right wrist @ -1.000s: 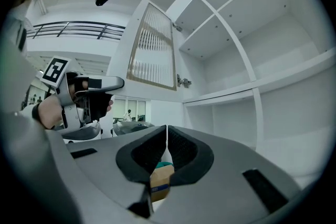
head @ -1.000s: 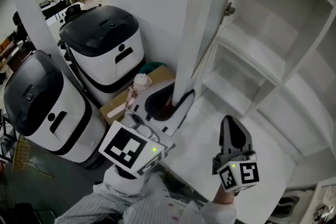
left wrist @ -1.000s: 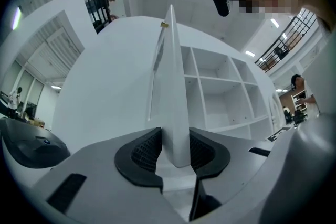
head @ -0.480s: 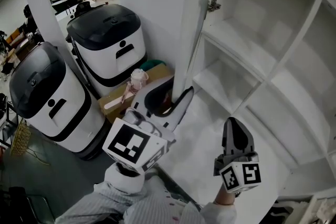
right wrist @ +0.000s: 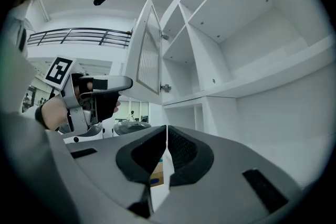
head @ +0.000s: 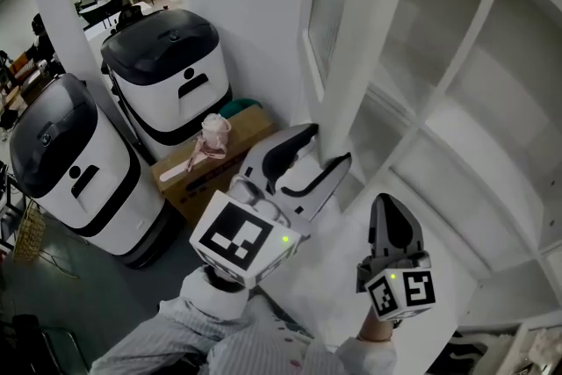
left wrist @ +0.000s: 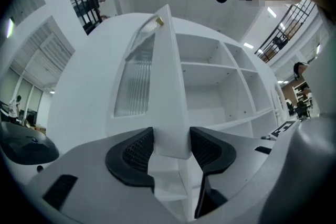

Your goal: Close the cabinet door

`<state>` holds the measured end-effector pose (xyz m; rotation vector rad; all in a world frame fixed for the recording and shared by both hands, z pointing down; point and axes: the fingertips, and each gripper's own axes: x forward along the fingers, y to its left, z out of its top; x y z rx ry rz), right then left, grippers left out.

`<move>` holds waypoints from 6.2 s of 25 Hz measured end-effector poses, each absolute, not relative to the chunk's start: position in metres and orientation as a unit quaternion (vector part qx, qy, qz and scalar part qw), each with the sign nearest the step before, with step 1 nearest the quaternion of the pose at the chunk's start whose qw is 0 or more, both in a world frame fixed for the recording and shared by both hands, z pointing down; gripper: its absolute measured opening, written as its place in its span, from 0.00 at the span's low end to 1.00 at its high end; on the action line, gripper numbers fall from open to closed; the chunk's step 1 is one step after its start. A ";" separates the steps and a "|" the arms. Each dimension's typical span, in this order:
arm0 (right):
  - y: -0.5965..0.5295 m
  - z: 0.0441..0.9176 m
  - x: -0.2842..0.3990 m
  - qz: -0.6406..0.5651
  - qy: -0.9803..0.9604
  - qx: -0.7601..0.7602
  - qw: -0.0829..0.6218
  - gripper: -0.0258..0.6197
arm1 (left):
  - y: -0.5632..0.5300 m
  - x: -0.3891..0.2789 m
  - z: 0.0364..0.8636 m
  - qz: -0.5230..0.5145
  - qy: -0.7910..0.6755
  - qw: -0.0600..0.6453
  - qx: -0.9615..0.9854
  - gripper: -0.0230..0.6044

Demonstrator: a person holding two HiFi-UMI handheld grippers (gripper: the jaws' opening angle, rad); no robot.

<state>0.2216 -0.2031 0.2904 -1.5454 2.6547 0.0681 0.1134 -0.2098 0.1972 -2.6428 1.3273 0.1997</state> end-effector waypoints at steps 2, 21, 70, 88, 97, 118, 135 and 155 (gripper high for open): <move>-0.205 0.291 0.230 0.023 0.861 -0.507 0.034 0.07 | -0.214 0.124 0.198 0.069 0.434 0.084 -0.894 0.40; -0.227 0.297 0.276 0.020 0.817 -0.574 0.038 0.07 | -0.249 0.182 0.197 0.072 0.356 0.098 -0.927 0.38; -0.252 0.320 0.321 -0.004 0.783 -0.621 0.030 0.07 | -0.318 0.219 0.192 0.070 0.386 0.143 -0.909 0.08; -0.241 0.313 0.314 0.004 0.786 -0.617 0.031 0.07 | -0.303 0.215 0.186 0.068 0.374 0.166 -0.910 0.08; -0.223 0.308 0.290 0.011 0.800 -0.599 0.024 0.07 | -0.267 0.211 0.222 0.035 0.344 0.132 -0.929 0.08; -0.164 0.373 0.266 -0.038 0.822 -0.568 0.001 0.07 | -0.184 0.247 0.370 -0.043 0.253 0.044 -0.966 0.05; -0.153 0.385 0.262 -0.052 0.826 -0.561 -0.013 0.06 | -0.169 0.246 0.379 -0.053 0.237 0.031 -0.970 0.05; -0.153 0.392 0.266 -0.058 0.817 -0.573 -0.021 0.06 | -0.171 0.244 0.386 -0.060 0.236 0.029 -0.970 0.05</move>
